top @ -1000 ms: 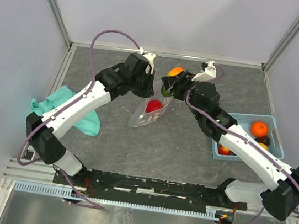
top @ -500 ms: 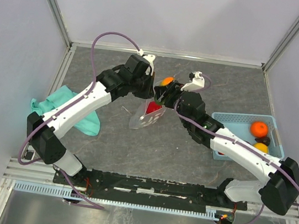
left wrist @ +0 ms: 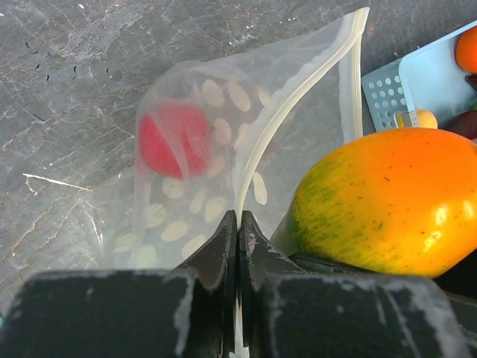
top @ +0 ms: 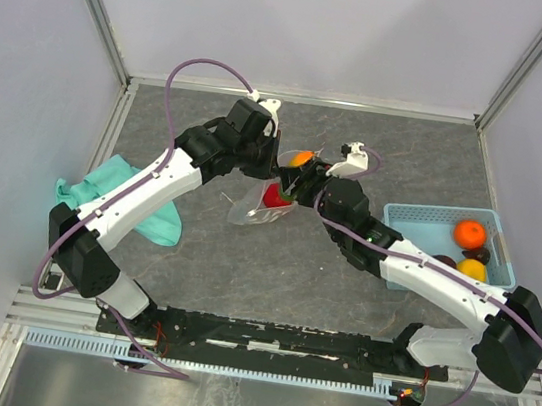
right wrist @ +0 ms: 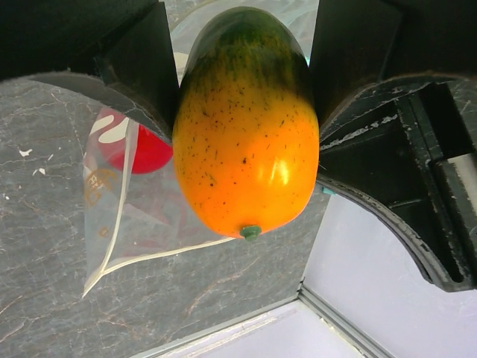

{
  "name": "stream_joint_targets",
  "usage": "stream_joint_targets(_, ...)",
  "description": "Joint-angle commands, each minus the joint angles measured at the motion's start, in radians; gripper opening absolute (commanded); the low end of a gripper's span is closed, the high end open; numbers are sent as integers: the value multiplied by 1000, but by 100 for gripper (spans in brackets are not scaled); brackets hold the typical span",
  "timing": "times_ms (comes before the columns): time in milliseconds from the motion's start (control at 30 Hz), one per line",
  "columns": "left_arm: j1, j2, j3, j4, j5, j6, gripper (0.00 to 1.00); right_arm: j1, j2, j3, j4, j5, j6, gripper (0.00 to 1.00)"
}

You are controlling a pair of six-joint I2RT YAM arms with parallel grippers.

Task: Place the food in the zip-top bag and seal the zipper
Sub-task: Place the fake fruit in the zipper food storage bag.

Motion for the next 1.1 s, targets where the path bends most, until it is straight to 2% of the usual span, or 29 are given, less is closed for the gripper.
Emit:
stream_joint_targets(0,4,-20,-9,59,-5,-40,3,9,-21,-9,75,-13,14,69)
stream_joint_targets(233,4,-24,-16,68,-4,-43,3,10,-23,-21,76,-23,19,77)
stream_joint_targets(567,5,-34,-34,82,8,-44,3,10,-48,-23,52,-13,10,81)
stream_joint_targets(900,5,-58,-64,104,22,-32,3,10,-72,-9,-38,7,5,84)
stream_joint_targets(1067,4,-69,-78,105,26,-20,3,9,-111,57,-144,34,-97,88)
